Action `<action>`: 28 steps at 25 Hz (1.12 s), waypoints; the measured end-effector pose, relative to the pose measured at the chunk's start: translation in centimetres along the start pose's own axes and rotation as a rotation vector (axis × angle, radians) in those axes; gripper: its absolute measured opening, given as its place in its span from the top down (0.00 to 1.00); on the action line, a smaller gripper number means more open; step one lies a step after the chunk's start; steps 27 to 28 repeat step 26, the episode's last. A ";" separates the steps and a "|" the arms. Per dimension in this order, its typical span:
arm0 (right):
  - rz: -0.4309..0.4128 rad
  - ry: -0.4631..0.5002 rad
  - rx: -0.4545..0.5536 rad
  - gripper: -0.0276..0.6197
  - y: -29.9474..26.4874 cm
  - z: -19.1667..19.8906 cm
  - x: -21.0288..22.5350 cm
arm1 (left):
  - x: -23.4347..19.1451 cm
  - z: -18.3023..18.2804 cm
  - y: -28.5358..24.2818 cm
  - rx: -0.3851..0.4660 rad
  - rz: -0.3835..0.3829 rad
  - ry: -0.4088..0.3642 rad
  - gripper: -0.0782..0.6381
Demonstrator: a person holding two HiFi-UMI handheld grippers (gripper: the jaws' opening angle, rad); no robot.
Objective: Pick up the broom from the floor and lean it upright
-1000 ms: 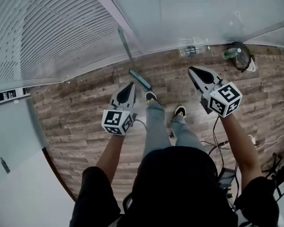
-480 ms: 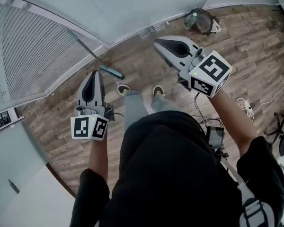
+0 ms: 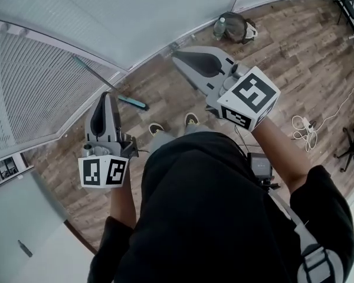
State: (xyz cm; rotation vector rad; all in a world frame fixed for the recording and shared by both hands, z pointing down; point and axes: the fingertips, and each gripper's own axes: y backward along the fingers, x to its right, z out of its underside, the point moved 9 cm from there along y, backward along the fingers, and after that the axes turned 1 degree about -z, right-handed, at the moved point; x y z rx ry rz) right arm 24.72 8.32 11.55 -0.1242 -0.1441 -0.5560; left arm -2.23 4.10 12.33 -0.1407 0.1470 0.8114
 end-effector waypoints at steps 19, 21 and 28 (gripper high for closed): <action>-0.004 0.033 0.015 0.93 -1.3 -1.2 -0.1 | -0.6 -1.0 -0.2 0.028 -0.014 -0.002 0.86; -0.002 0.029 0.015 0.93 -1.6 -1.1 0.2 | -0.8 -1.0 -0.5 0.029 -0.016 0.000 0.86; -0.001 0.024 0.011 0.93 -2.2 -1.2 0.6 | -1.1 -1.3 -1.0 0.033 -0.012 -0.002 0.86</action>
